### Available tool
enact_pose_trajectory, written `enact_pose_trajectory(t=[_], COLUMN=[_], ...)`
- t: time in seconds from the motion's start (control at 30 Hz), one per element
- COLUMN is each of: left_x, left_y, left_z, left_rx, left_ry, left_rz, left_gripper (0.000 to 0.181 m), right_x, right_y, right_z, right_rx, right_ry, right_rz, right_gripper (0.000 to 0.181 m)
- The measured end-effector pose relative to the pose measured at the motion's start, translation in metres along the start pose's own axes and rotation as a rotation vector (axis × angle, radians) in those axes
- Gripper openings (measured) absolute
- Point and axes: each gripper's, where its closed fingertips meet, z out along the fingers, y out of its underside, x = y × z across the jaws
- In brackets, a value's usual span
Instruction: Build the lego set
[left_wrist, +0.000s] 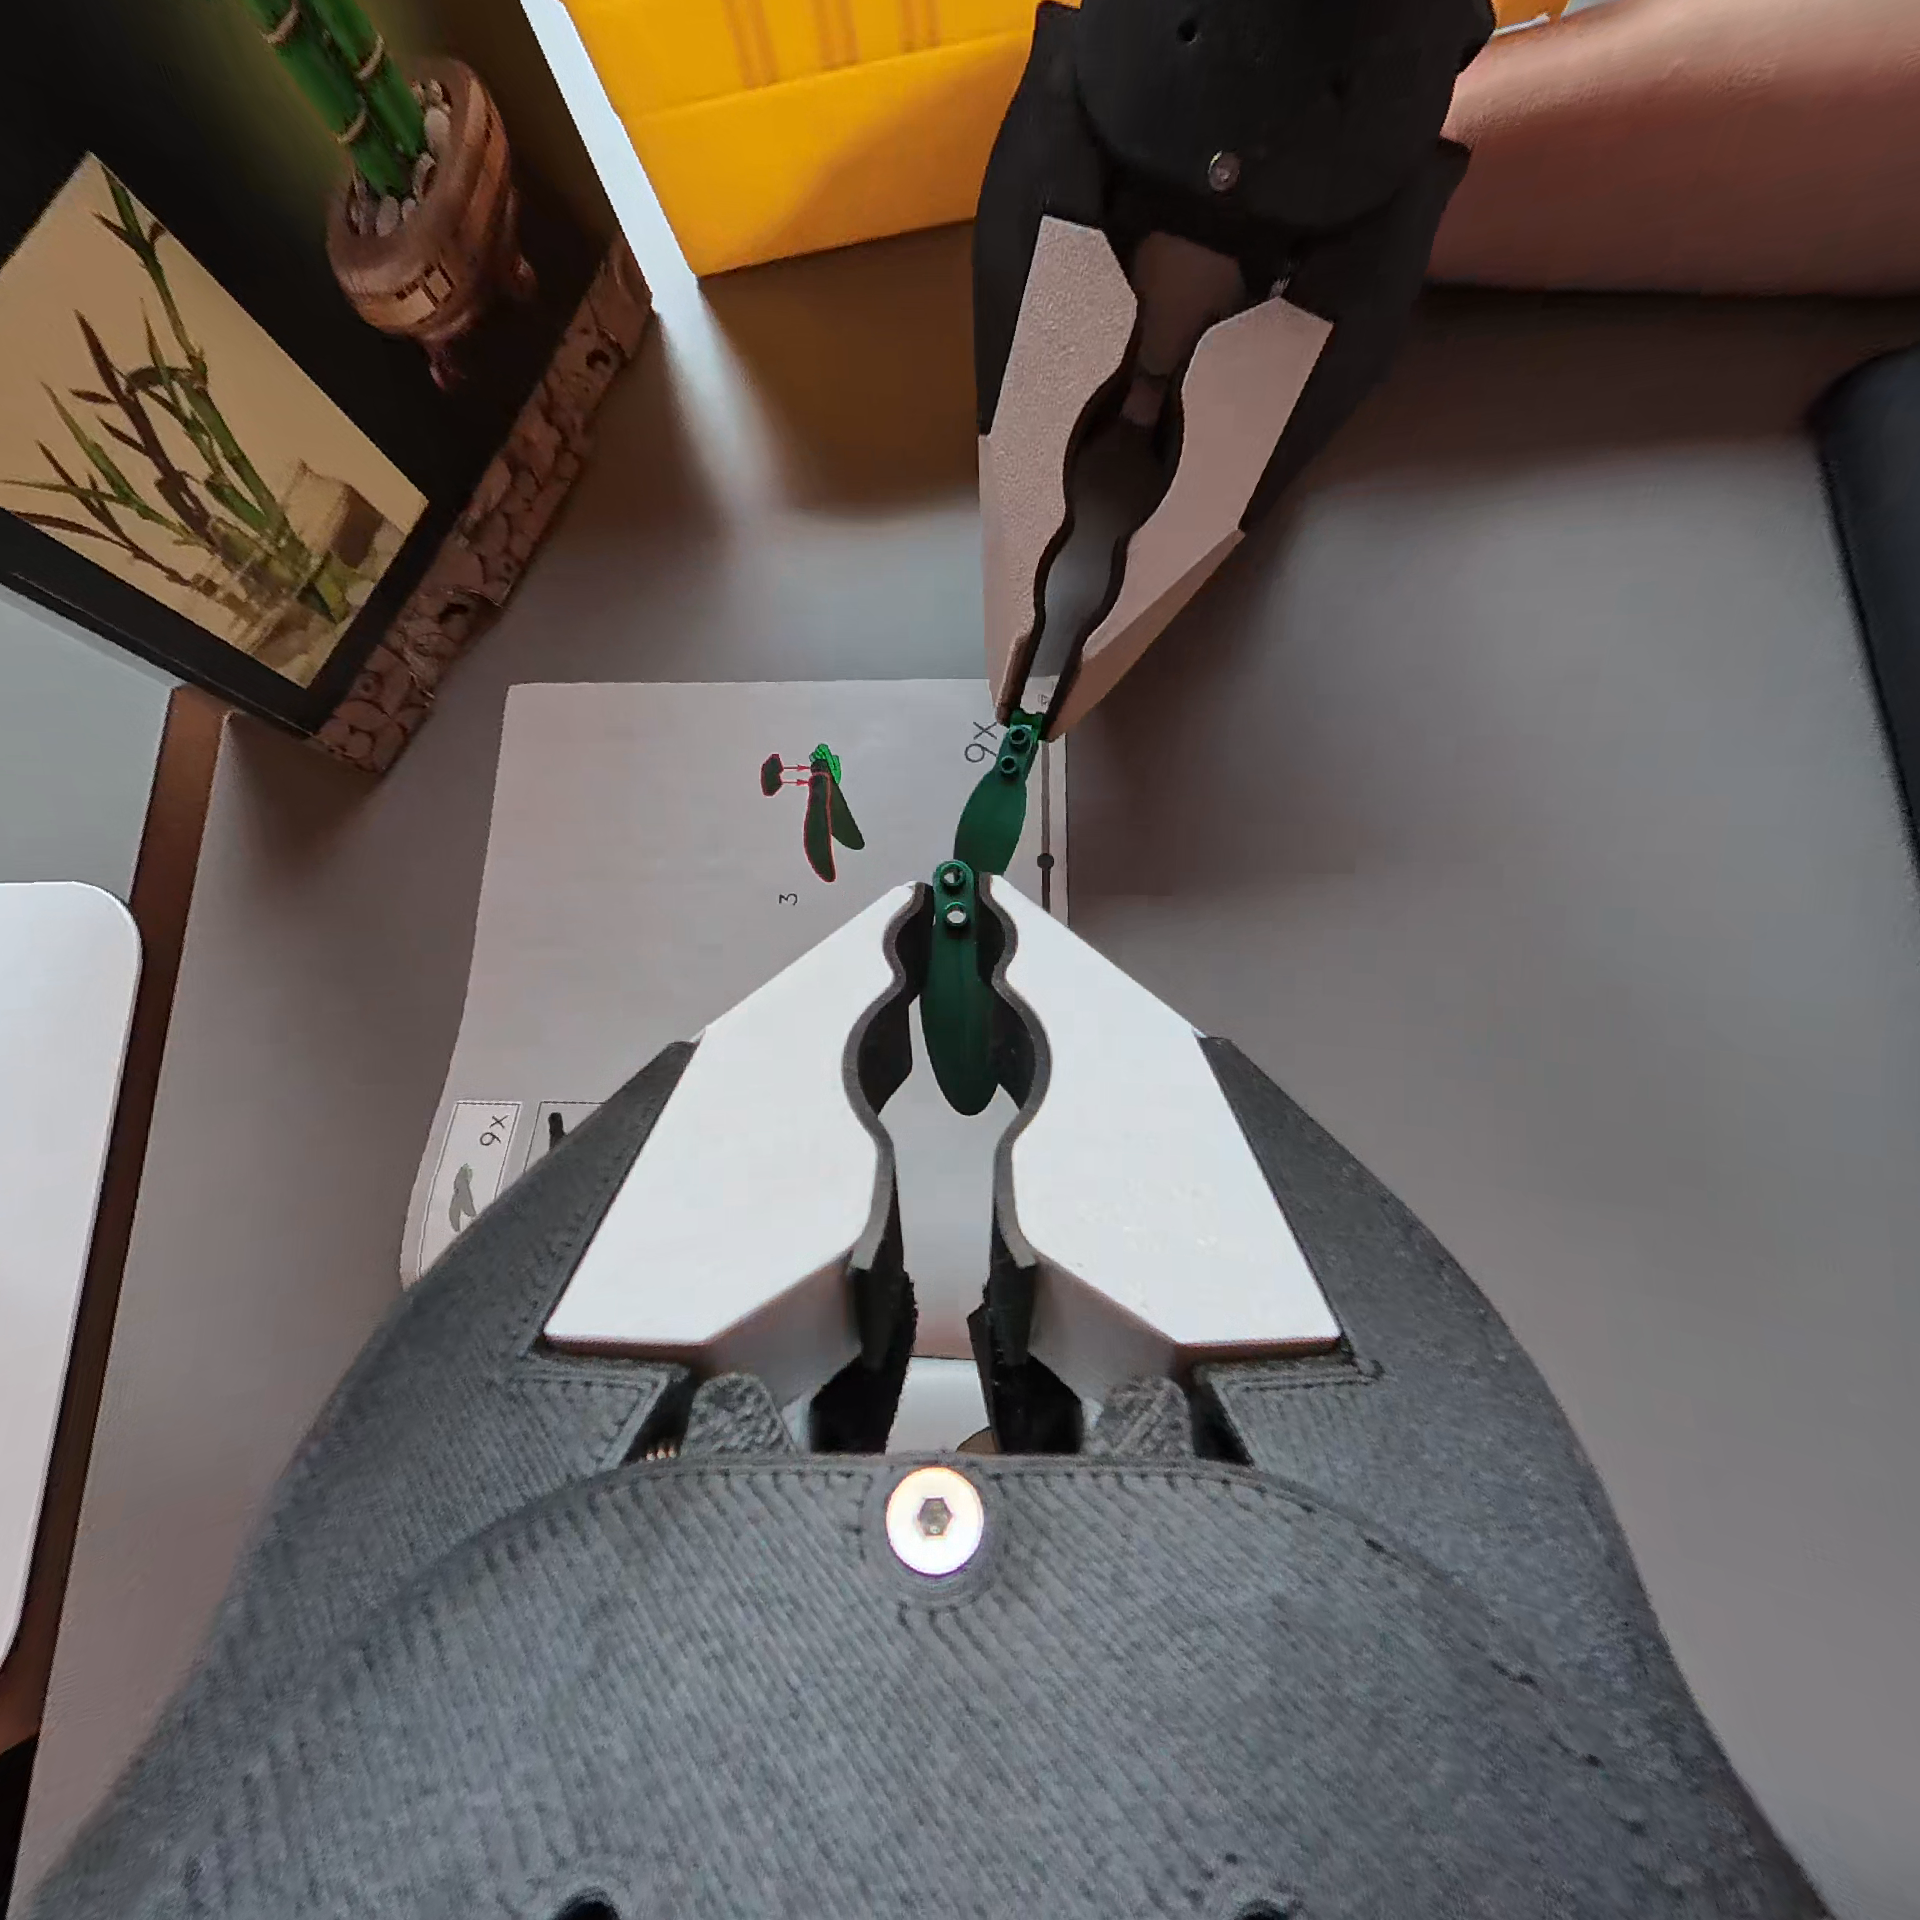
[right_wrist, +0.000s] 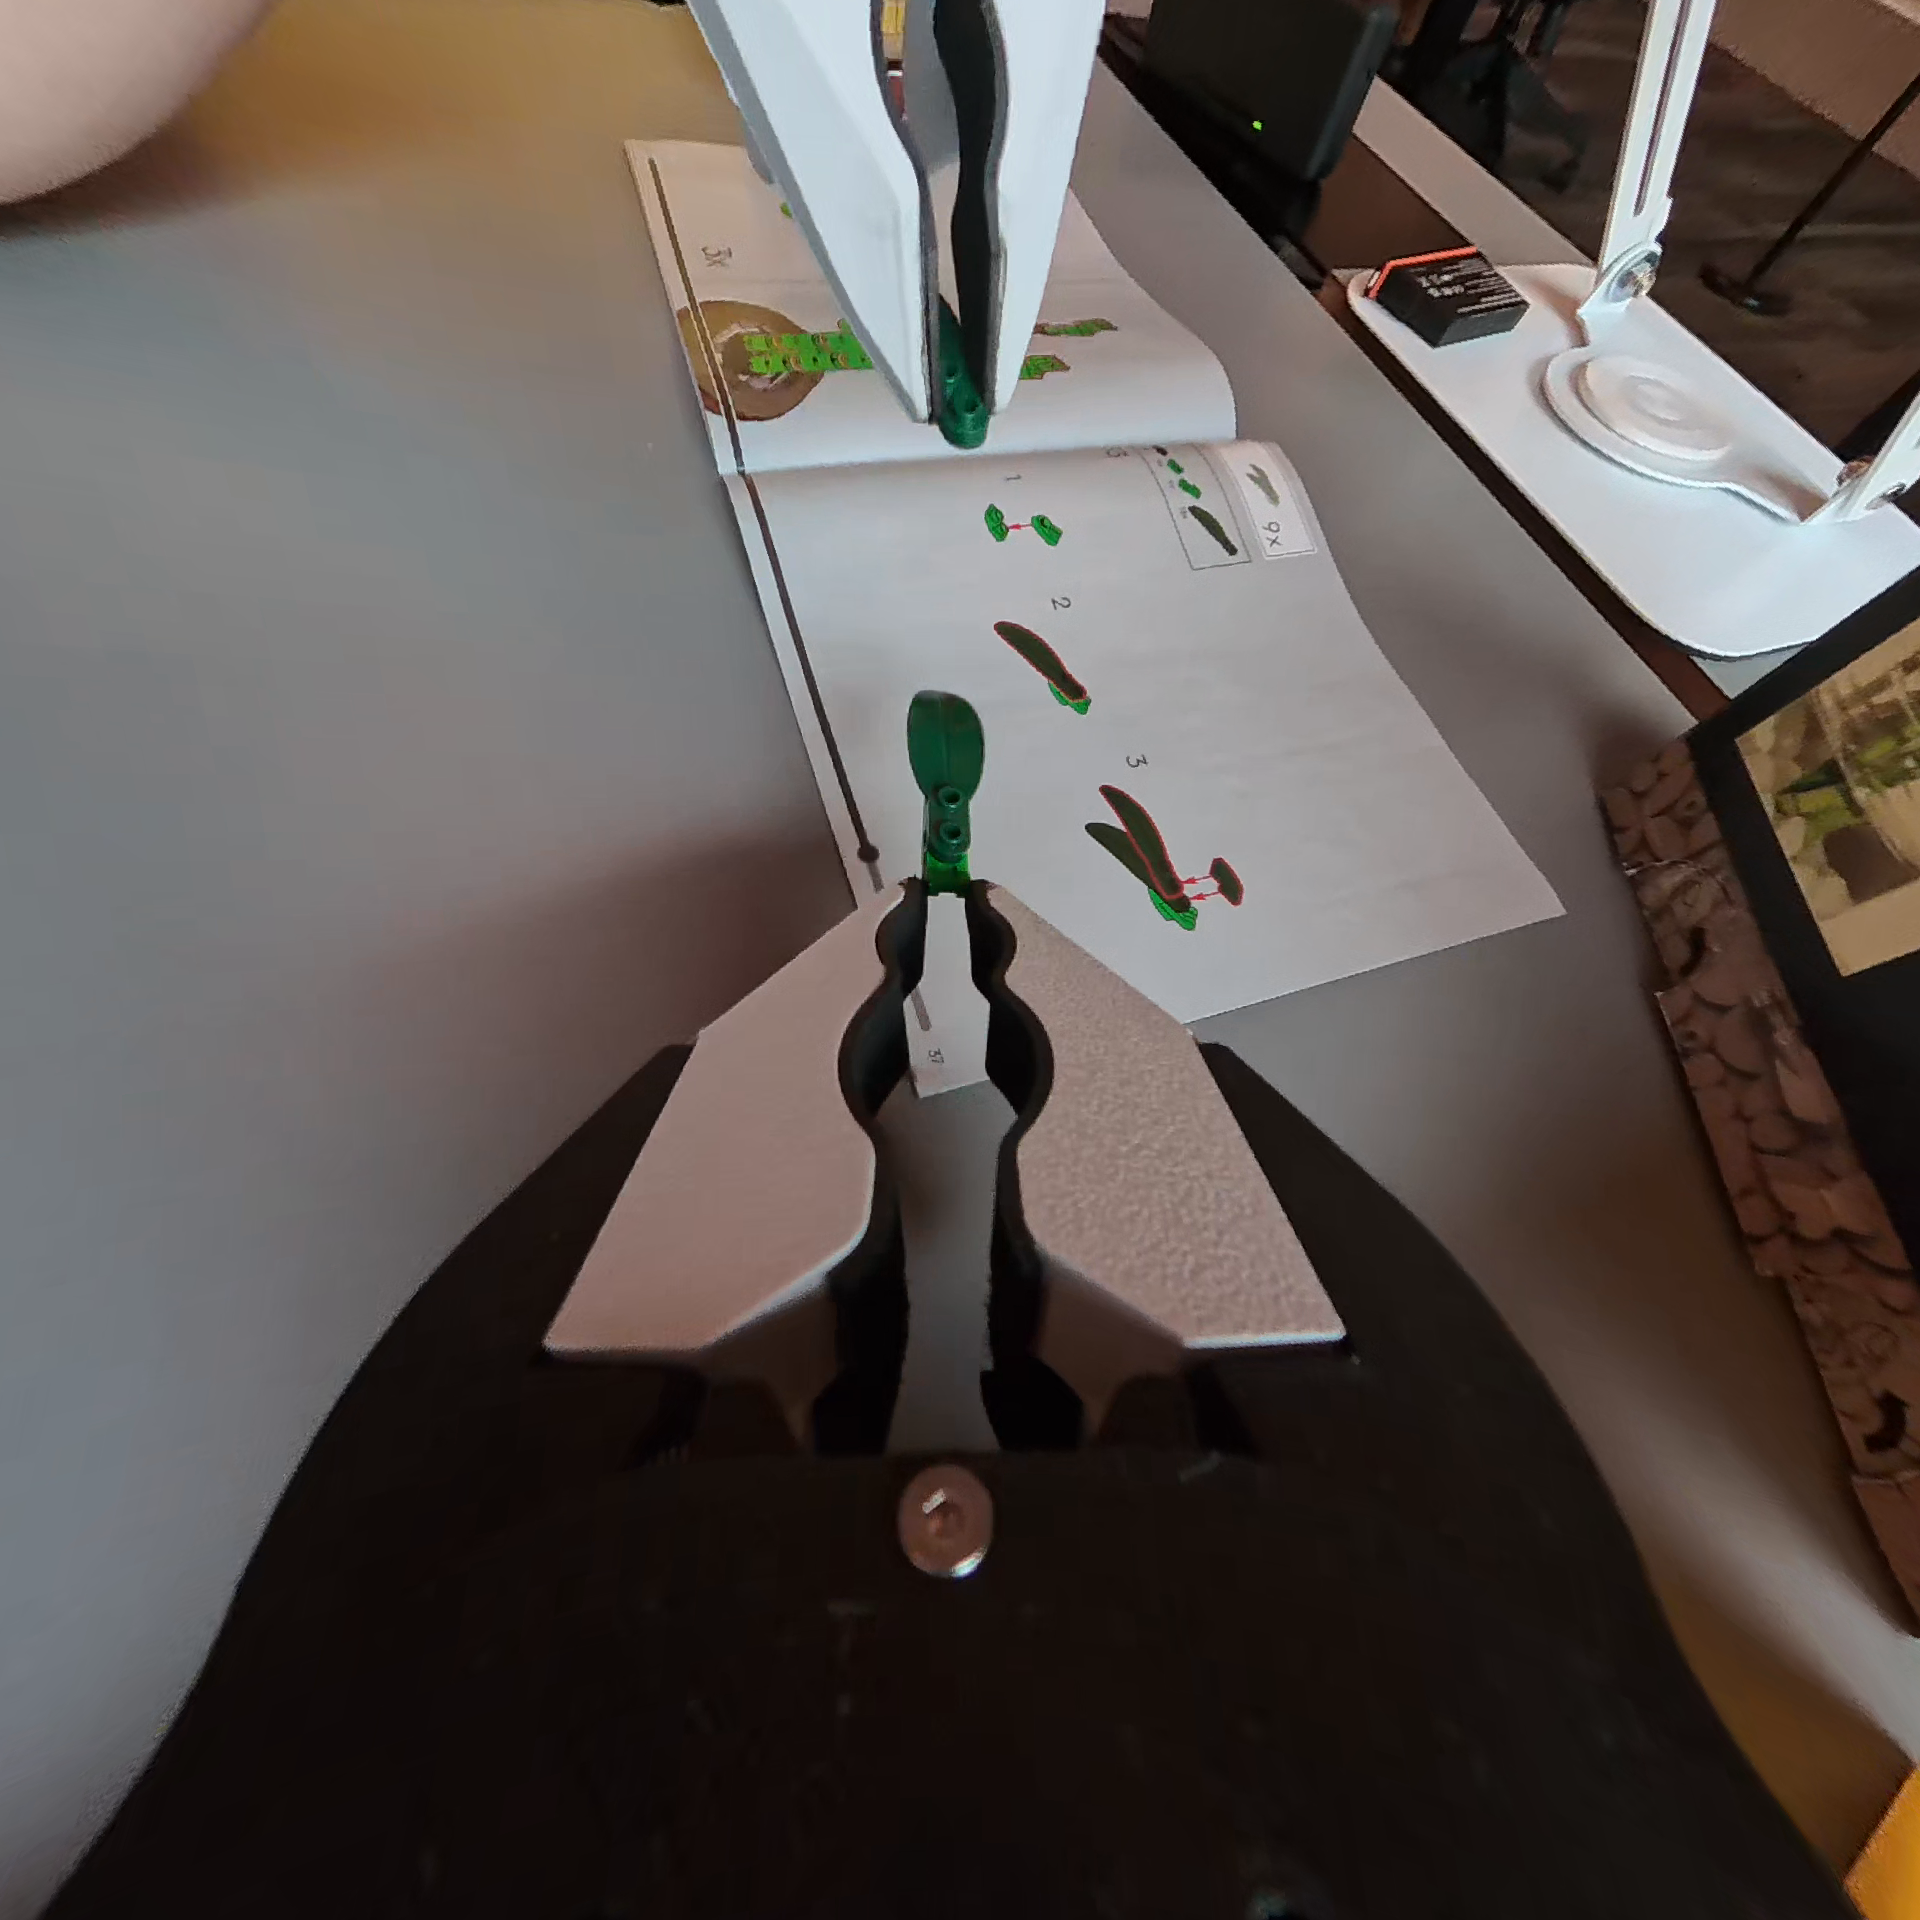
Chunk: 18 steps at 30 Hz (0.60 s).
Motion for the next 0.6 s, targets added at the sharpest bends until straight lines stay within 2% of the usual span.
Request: enact_pose_trajectory(t=[0.6], left_x=[-0.0041], left_y=[0.0058], left_z=[-0.0041], left_rx=[0.012], left_ry=[0.015], left_rz=[-0.032], left_gripper=[0.006], right_x=[-0.0010], right_y=[-0.0011], right_z=[-0.0003], right_rx=[0.014], right_ry=[-0.042], right_rz=[0.049], right_gripper=[0.007])
